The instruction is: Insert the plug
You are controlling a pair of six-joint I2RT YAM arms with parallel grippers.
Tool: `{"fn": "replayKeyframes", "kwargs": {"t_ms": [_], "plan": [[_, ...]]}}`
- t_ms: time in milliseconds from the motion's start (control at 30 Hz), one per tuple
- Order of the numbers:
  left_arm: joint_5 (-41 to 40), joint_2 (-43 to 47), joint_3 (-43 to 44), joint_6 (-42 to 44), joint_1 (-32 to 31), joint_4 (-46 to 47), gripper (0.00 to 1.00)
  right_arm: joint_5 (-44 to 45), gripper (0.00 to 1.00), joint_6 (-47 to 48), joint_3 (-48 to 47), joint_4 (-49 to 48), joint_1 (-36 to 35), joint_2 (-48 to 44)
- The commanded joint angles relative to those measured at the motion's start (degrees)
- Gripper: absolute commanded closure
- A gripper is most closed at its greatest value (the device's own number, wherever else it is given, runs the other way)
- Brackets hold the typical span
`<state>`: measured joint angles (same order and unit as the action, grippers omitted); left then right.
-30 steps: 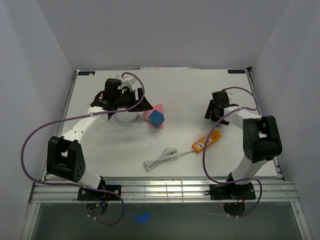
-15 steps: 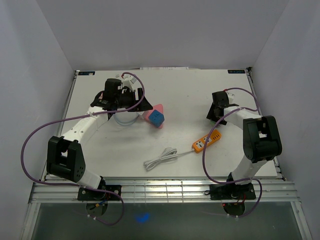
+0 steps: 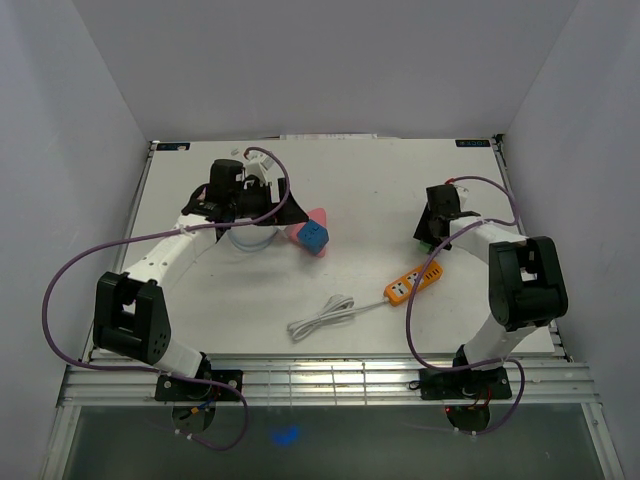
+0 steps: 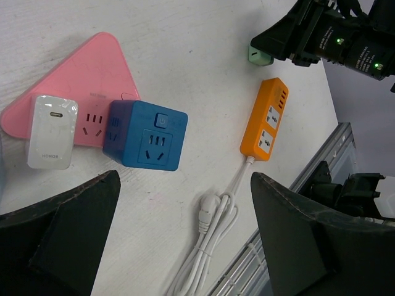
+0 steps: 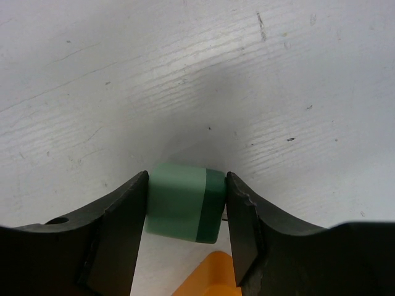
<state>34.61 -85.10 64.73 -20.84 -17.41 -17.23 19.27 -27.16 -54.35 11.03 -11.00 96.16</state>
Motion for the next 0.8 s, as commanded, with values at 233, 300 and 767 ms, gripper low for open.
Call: {"fn": "replayKeyframes", "kwargs": {"t_ms": [233,300,767], "plan": [[1.6,2.5,-1.3,-1.6,-0.2,3.9,0.02,-15.1,0.75,1.0,3.1,-6.9,-0.2,-14.8],[0.1,2.7,-1.1,-1.6,0.0,3.5,0.02,-17.7,0.81,-0.3,3.5,-7.9,-0.3,-17.1],[-6.4,12.8,-6.8,-2.5,-1.0,8.9,0.02,-24.4,0.92,-8.2,9.3,-13.8,-0.7,-29.2]]}}
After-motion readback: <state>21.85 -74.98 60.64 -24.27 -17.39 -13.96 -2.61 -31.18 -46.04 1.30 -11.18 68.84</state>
